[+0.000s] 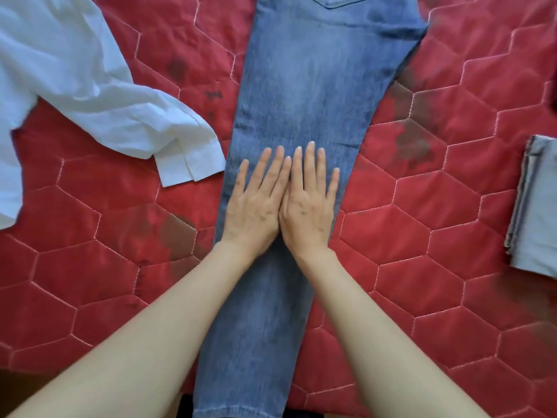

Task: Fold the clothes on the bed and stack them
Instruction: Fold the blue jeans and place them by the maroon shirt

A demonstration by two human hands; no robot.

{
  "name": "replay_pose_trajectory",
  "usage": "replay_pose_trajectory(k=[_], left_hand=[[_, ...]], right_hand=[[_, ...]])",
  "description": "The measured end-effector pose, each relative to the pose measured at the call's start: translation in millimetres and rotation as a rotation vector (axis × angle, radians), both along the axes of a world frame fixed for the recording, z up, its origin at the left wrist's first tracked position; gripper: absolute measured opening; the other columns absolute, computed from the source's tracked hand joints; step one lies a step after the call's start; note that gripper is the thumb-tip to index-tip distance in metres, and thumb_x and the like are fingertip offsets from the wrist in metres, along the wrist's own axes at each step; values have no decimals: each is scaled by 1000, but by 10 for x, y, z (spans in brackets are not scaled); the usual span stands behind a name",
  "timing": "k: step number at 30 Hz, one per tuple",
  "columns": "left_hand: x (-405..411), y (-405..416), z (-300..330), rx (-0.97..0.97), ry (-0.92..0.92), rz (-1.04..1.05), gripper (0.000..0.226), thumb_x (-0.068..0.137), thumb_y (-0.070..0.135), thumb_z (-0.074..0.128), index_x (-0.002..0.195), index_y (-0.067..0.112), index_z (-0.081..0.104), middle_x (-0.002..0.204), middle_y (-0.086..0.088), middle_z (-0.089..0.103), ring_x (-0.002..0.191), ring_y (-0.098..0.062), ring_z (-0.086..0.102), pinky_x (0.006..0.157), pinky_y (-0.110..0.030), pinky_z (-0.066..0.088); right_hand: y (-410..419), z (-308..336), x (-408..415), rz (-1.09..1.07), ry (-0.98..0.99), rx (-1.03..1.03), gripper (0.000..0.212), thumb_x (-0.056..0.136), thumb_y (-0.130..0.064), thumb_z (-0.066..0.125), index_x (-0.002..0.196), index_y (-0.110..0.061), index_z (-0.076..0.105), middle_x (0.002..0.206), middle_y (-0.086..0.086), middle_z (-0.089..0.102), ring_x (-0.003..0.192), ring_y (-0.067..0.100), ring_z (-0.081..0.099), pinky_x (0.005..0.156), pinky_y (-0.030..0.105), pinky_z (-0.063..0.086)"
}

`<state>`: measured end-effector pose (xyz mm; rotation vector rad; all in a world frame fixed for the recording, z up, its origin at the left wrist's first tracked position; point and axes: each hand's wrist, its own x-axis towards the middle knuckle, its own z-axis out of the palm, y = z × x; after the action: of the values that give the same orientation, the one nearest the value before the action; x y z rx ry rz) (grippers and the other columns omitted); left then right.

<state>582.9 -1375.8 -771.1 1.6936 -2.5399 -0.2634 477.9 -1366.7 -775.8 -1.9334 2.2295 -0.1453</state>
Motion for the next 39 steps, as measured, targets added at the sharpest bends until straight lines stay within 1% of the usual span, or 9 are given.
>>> replay_pose_trajectory(k=[4, 7, 9, 14, 18, 23, 28, 34, 39], left_hand=[[109, -262, -137, 94, -65, 94, 57, 98, 32, 32, 151, 10, 28, 159, -12, 22, 147, -26, 22, 118, -50, 15], [218, -80, -114, 144, -91, 373, 61, 98, 34, 23, 153, 9, 18, 161, -12, 13, 149, -24, 15, 118, -50, 11], [147, -71, -61, 118, -128, 413, 61, 99, 32, 22, 153, 6, 15, 161, -13, 12, 149, -25, 14, 118, -51, 9], [-171, -848, -12, -38, -74, 94, 57, 98, 28, 28, 151, 5, 25, 158, -14, 22, 146, -32, 21, 117, -53, 13], [-290, -1587, -172, 105, -106, 71, 60, 99, 33, 16, 155, 12, 10, 163, -7, 0, 150, -26, -2, 119, -49, -4], [-116, -1490, -205, 77, -30, 219, 59, 99, 36, 19, 153, 13, 21, 162, -7, 13, 149, -25, 11, 118, -51, 10], [-83, -1486, -70, 109, -59, 260, 56, 101, 32, 27, 153, 12, 19, 162, -9, 5, 150, -26, 3, 118, -52, 0], [-487, -2274, 75, -6, -23, -93, 55, 100, 32, 26, 152, 13, 26, 160, -11, 18, 149, -29, 12, 117, -52, 2], [-377, -1500, -124, 160, -61, -56, 57, 101, 32, 22, 154, 12, 15, 162, -12, 7, 149, -29, 5, 119, -48, 2]], right_hand=[[-115, -115, -289, 82, 86, 41, 57, 101, -38, 27, 152, -14, 25, 160, 6, 19, 148, 21, 14, 119, 51, 12], [40, -85, -444, -74, 99, 93, 58, 101, -39, 26, 153, -14, 20, 161, 6, 12, 149, 22, 9, 118, 53, 12], [-15, -35, -409, -143, 105, 89, 58, 101, -35, 30, 153, -11, 21, 161, 10, 11, 149, 25, 9, 119, 53, 12], [-968, 64, -202, -6, 12, -126, 52, 99, -29, 31, 150, -16, 32, 158, 12, 22, 148, 27, 17, 118, 52, 8], [-1690, -21, -262, 99, 42, -30, 53, 101, -37, 22, 152, -24, 25, 160, 6, 18, 149, 23, 9, 118, 53, 0], [-1441, -170, -851, -167, 136, 17, 57, 101, -44, 20, 154, -26, 15, 162, 2, 9, 150, 19, 6, 119, 50, 3], [-1171, -11, -1004, -382, 74, 65, 56, 103, -35, 31, 154, -18, 16, 162, 10, 6, 150, 24, 4, 119, 51, 3], [-2148, 127, -806, -95, 64, -47, 52, 102, -36, 27, 152, -24, 24, 162, 7, 11, 150, 24, 6, 118, 49, 1], [-1600, -87, -524, -82, 98, 91, 54, 103, -41, 18, 154, -24, 14, 162, 8, 4, 150, 24, 2, 120, 46, -1]])
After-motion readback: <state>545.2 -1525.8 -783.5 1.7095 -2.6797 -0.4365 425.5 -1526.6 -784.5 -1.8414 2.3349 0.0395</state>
